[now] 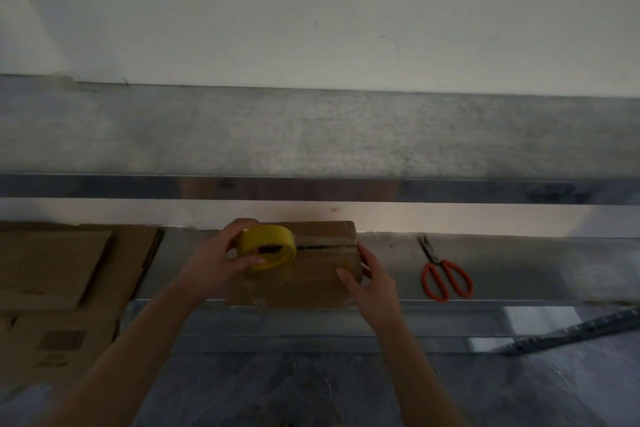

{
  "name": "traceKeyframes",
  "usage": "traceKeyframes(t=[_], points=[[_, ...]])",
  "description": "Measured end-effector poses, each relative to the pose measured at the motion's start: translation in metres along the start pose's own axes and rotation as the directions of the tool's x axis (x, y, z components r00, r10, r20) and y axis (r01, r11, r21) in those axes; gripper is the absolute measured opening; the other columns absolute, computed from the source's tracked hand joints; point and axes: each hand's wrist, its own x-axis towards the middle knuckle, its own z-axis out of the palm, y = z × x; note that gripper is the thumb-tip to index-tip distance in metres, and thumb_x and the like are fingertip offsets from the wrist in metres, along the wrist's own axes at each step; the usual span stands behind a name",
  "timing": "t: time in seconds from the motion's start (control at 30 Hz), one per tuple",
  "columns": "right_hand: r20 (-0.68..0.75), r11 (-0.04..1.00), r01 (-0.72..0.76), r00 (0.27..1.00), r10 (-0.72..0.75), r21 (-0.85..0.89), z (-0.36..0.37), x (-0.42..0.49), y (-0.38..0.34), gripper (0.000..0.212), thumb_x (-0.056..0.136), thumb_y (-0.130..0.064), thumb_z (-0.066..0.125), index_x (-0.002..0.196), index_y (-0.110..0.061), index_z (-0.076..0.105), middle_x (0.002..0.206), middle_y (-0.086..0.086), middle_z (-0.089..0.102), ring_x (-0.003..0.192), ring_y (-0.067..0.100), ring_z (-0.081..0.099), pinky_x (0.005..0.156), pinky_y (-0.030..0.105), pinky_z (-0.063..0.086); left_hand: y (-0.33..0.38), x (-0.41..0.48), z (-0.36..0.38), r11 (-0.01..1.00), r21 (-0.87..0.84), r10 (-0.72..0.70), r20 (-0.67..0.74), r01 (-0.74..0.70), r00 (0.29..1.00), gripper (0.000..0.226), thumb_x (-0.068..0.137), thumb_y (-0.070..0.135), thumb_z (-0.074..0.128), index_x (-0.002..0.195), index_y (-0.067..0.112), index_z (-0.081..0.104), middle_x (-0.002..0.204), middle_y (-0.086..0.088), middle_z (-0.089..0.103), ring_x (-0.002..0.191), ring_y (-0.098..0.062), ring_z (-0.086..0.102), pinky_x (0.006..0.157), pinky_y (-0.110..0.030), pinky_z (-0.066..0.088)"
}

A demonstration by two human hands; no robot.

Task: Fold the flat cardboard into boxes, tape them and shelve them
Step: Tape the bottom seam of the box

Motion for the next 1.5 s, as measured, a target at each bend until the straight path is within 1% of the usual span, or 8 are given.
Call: traceKeyframes(t=[0.27,0.4,0.7,0.8,0.97,1.1,1.33,1.5], points=[[0.009,0.998,-0.014,1.000,0.015,-0.058,0.004,0.001,-0.003,0.065,0.085,-0.056,0.064,0.143,-0.043,0.039,0.123,-0.020,0.059,0.116,0.005,0.057,0.097,0.039,0.053,-0.002,0.007,-0.022,0.991,0.127,0.047,-0.026,-0.043,0.999,0.048,0.080,0.032,0.074,0.122,0.041,0.053,0.123,0.007,0.057,0.111,-0.013,0.054,0.087,-0.021,0.045],[0.000,0.997,-0.031,1.000,0.031,-0.077,0.006,0.002,-0.002,0.064,0.087,-0.056,0.061,0.145,-0.041,0.038,0.128,-0.013,0.061,0.118,0.010,0.058,0.097,0.043,0.053,0.004,0.004,-0.021,0.981,0.163,0.112,-0.025,-0.107,0.993,0.044,0.083,0.041,0.064,0.124,0.049,0.049,0.114,0.013,0.054,0.101,0.005,0.050,0.079,-0.008,0.038],[-0.016,0.996,-0.073,0.997,0.072,-0.052,0.013,0.004,-0.002,0.062,0.089,-0.053,0.059,0.145,-0.035,0.040,0.130,-0.006,0.061,0.117,0.015,0.059,0.097,0.045,0.053,-0.021,-0.016,-0.041,0.991,0.134,-0.011,-0.064,0.019,0.998,0.036,0.085,0.032,0.070,0.118,0.041,0.056,0.116,0.007,0.056,0.102,-0.014,0.055,0.083,-0.035,0.051],[-0.027,0.995,-0.065,0.998,0.063,-0.074,0.015,0.004,-0.002,0.061,0.090,-0.050,0.059,0.146,-0.032,0.041,0.128,-0.006,0.061,0.114,0.014,0.060,0.097,0.040,0.053,-0.033,-0.023,-0.038,0.980,0.180,-0.068,-0.081,0.082,0.994,0.037,0.080,0.038,0.075,0.111,0.039,0.053,0.111,0.009,0.055,0.096,-0.012,0.054,0.074,-0.026,0.045],[-0.040,0.996,-0.061,0.997,0.058,-0.071,0.015,0.003,-0.005,0.059,0.092,-0.046,0.059,0.146,-0.030,0.042,0.122,-0.012,0.060,0.111,0.010,0.059,0.093,0.026,0.051,-0.044,-0.024,-0.029,0.967,0.248,-0.023,-0.119,0.052,0.993,0.030,0.081,0.033,0.075,0.105,0.027,0.058,0.104,0.010,0.052,0.091,-0.010,0.049,0.071,-0.020,0.039],[-0.048,0.995,-0.072,0.996,0.069,-0.066,0.018,0.005,-0.007,0.055,0.093,-0.041,0.060,0.144,-0.029,0.043,0.121,-0.010,0.059,0.111,0.011,0.058,0.096,0.031,0.051,-0.059,-0.024,-0.030,0.962,0.262,-0.056,-0.069,0.072,0.996,0.027,0.082,0.028,0.075,0.103,0.027,0.059,0.105,0.007,0.056,0.099,-0.015,0.049,0.080,-0.031,0.041],[-0.070,0.996,-0.085,0.994,0.083,-0.036,0.023,0.005,-0.004,0.053,0.095,-0.039,0.058,0.145,-0.032,0.041,0.119,-0.013,0.056,0.109,0.008,0.054,0.090,0.021,0.046,-0.070,-0.017,-0.022,0.971,0.189,-0.131,-0.099,0.148,0.986,0.029,0.078,0.032,0.078,0.098,0.037,0.057,0.100,0.017,0.051,0.096,-0.012,0.049,0.079,-0.030,0.040],[-0.081,0.994,-0.105,0.991,0.104,-0.008,0.025,0.006,-0.005,0.050,0.096,-0.036,0.059,0.143,-0.033,0.043,0.117,-0.014,0.057,0.103,0.005,0.054,0.074,0.005,0.042,-0.076,-0.015,-0.015,0.972,0.145,-0.168,-0.107,0.182,0.980,0.032,0.076,0.035,0.078,0.095,0.044,0.054,0.100,0.019,0.052,0.093,-0.011,0.051,0.078,-0.031,0.043]])
